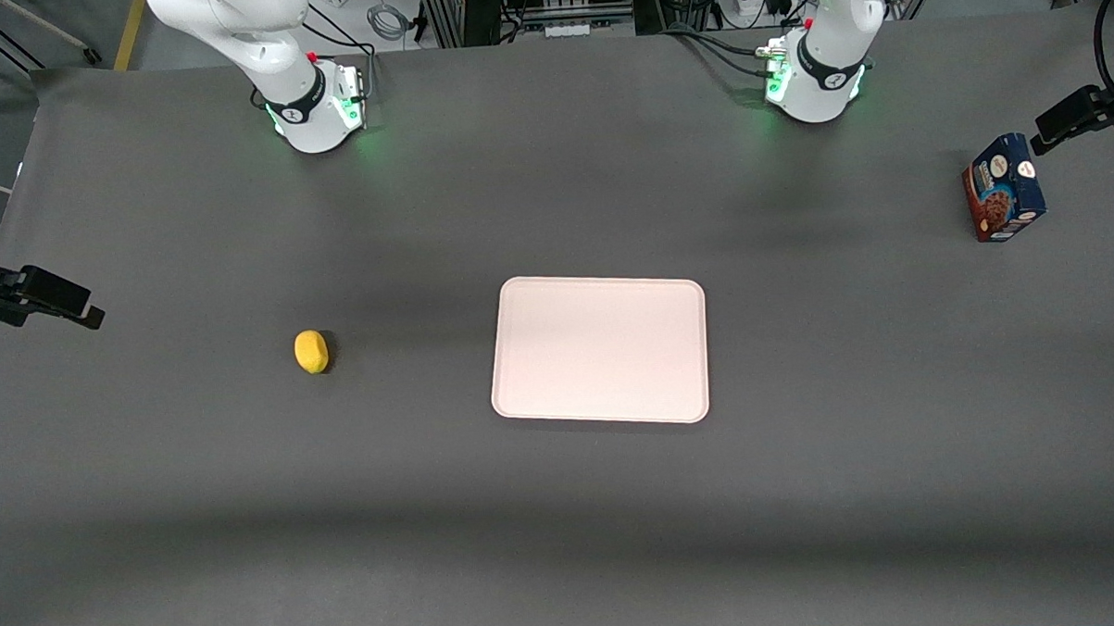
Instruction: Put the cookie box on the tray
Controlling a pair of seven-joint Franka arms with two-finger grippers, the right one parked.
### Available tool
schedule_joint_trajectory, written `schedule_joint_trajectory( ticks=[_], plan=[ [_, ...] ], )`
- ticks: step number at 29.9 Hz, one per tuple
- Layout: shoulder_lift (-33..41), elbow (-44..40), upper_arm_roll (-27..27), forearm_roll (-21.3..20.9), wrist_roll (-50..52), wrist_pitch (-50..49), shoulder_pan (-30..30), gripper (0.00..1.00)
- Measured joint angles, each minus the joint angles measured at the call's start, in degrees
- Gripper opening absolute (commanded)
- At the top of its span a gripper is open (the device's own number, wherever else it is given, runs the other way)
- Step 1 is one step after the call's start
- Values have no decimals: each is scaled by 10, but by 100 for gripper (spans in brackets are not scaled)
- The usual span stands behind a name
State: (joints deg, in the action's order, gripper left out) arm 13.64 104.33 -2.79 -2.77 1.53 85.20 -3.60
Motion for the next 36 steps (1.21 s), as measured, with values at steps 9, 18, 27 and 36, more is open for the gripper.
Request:
schedule_joint_trajectory(
  ticks=[9,18,27,36],
  plan=[
    [0,-1,0,0,-1,-2,0,100],
    [3,-3,-1,0,-2,-18,0,100],
    [43,-12,-37,-32,-55,-78,-8,100],
    [69,18,-115,-80,-170,-56,-14,100]
  ],
)
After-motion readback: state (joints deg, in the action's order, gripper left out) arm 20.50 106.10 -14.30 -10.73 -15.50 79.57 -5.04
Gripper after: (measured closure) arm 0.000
